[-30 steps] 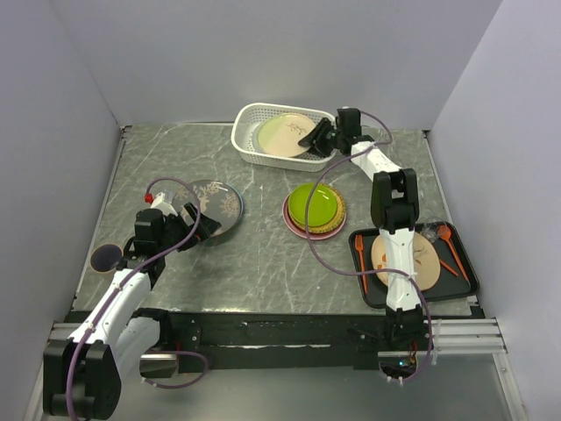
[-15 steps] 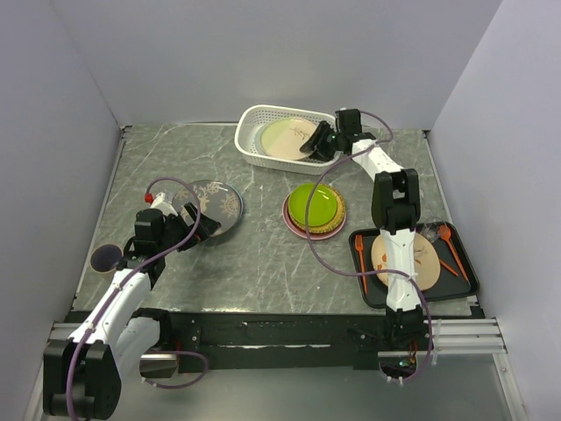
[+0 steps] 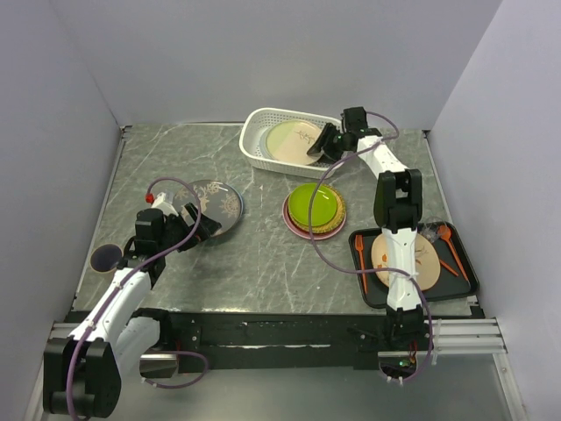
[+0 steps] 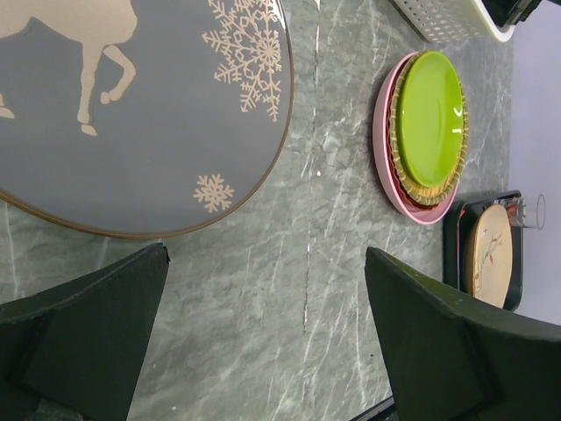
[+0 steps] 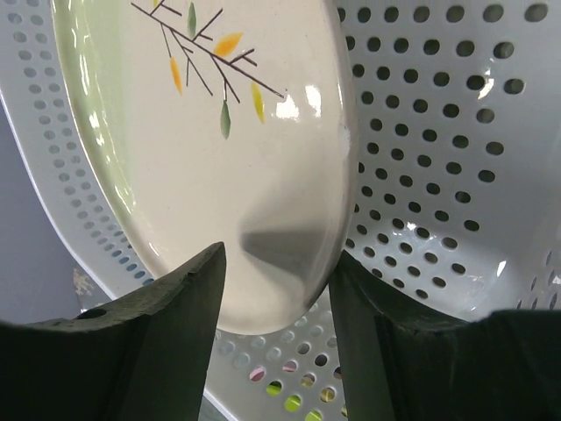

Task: Place the plates into the plastic bin on the countertop
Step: Place the plate in the plastic bin.

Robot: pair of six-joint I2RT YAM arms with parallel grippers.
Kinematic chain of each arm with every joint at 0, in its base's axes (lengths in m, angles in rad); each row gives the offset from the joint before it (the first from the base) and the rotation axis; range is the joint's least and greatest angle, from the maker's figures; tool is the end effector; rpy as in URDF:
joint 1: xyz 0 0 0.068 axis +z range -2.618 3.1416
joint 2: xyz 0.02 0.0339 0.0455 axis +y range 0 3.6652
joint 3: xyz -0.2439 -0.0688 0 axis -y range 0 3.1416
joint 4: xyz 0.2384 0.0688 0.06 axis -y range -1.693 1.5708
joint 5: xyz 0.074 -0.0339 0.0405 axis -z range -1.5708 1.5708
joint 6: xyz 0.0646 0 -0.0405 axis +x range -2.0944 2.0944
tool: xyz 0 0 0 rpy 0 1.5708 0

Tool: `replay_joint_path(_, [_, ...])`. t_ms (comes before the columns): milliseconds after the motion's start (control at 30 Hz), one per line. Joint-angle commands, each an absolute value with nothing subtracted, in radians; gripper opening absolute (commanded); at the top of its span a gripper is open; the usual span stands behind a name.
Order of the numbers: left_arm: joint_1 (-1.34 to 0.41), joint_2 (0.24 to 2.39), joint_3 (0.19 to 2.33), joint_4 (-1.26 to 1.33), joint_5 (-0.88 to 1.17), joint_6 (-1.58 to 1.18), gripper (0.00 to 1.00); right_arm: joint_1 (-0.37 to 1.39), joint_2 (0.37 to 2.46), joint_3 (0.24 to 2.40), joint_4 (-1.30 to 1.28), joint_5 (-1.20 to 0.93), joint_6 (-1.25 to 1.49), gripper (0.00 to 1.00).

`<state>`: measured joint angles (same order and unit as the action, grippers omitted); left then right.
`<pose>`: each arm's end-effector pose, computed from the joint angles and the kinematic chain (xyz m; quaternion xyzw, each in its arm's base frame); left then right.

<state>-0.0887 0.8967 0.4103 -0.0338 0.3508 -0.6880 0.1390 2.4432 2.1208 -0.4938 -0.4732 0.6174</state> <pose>0.2206 -0.0419 0.1787 -0.1679 0.8398 -0.3267 0.3998 0.5327 0.1043 0.1559 0.1302 0.8985 0.3348 0.2524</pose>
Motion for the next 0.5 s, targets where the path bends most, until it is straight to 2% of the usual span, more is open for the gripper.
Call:
replay_joint_path(0, [-0.092,0.907,0.448,-0.008,0.365,-0.661,0.99,0.124,2.474,2.242,-0.512,-0.489,0.615,0.59])
replay_joint_path(200, [-0.092,0.93,0.442,0.031,0.377,-0.666,0.99,0.13,2.471,2.217,-0.477,-0.529,0.603,0.64])
replay_joint_path(333, [-0.092,0.934,0.43,0.043,0.379,-0.669,0.99,0.138,2.447,2.204,-0.534,-0.45,0.552,0.68])
replay_joint_path(467, [-0.092,0.928,0.425,0.046,0.379,-0.676,0.99,0.133,2.357,2.058,-0.503,-0.379,0.543,0.7])
